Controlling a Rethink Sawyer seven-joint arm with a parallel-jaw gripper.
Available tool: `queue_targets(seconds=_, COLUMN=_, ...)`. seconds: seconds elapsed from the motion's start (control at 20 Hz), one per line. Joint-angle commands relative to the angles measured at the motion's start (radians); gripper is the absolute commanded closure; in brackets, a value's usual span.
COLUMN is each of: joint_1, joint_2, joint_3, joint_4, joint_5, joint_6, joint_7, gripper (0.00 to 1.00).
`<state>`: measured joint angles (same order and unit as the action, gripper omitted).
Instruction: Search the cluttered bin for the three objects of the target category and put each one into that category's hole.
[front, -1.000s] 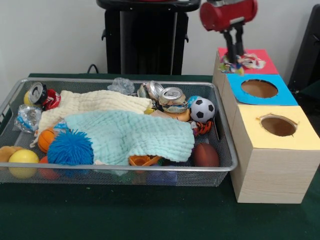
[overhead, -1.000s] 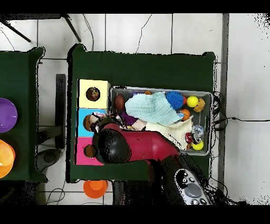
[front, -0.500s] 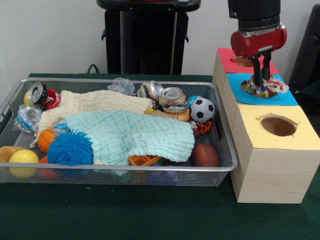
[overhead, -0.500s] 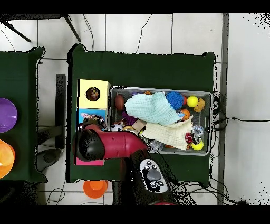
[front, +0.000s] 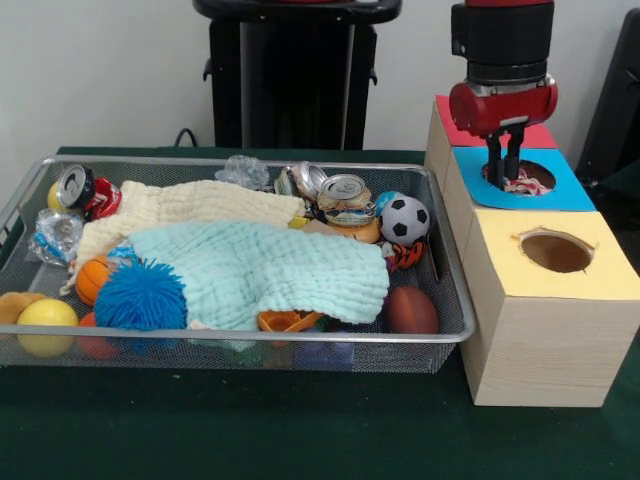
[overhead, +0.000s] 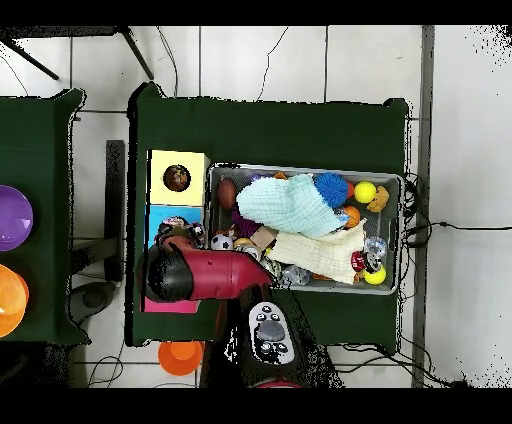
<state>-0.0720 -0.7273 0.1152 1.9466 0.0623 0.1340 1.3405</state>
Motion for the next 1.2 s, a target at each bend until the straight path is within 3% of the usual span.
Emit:
queue_targets(seconds=0.05, joint_1=0.013, joint_2=-0.031, joint_3=-0.081, joint_4=-0.045, joint_5=0.068, joint_6=-0.043, joint_7=0.277, gripper=1.00)
queue_targets(seconds=0.45, joint_1=0.102, joint_2=-0.030, joint_3=-0.141, joint_4=-0.059, joint_5=0.110, joint_6=-0.026, joint_7=0.288, gripper=1.00)
queue_targets(seconds=1.2, joint_1=0.143, joint_2=-0.068, joint_3=-0.175, joint_4=-0.091, joint_5=0.201, joint_6=0.014, joint_7=0.290, gripper=1.00)
